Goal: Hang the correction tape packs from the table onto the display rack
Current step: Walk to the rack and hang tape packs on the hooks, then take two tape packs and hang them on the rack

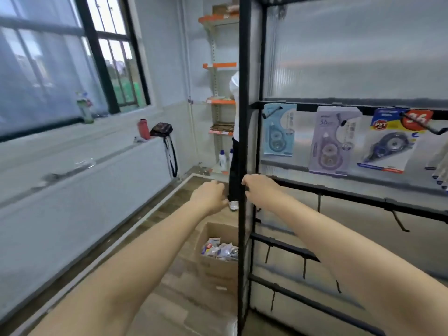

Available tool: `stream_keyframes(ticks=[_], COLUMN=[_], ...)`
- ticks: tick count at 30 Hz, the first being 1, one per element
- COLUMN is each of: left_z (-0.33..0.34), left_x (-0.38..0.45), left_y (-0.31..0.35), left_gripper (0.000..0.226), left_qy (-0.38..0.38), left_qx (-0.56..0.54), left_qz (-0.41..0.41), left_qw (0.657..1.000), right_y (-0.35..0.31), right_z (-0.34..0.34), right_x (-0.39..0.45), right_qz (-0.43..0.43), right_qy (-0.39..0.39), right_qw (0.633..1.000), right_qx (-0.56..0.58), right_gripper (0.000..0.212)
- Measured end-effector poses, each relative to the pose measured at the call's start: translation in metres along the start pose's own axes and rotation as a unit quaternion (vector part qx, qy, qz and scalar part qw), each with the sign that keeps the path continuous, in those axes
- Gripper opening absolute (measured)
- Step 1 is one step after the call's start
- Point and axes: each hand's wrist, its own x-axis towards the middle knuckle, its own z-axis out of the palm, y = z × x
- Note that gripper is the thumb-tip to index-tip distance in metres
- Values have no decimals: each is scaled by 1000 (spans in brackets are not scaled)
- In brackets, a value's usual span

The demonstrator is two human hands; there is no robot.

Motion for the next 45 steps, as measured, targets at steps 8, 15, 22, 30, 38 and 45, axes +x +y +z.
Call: stream_keyframes(ticks=[8,15,22,30,38,45], left_z=[-31,-53,-66,-42,-33,-24], left_x=[-137,-296,-442,-533,-580,-599], left_y=[-168,-320,-450,-567,-711,-823], left_gripper=[44,47,42,47,50,63], left_qy=[-35,-47,-38,-74,-52,1], left_qx=[65,121,78,52,-4,-101], left_qz=[-232,-388,-508,-587,-651,-652], left_qw=[970,912,857,805,757,751], right_y=[-197,-443,-641,-780,-930,-1037], right_z=[66,144,193,263,327,383], right_x=[25,10,-33,-46,20,86], right_qz=[-202,-355,-468,-521,-560,-541], right_qy=[-70,-141,-154,-211,-261,-304], right_qw=[976,922,870,826,784,782], right_qx=[-42,-62,-22,-52,-58,-55], right_gripper=[35,43,48,49,53,51])
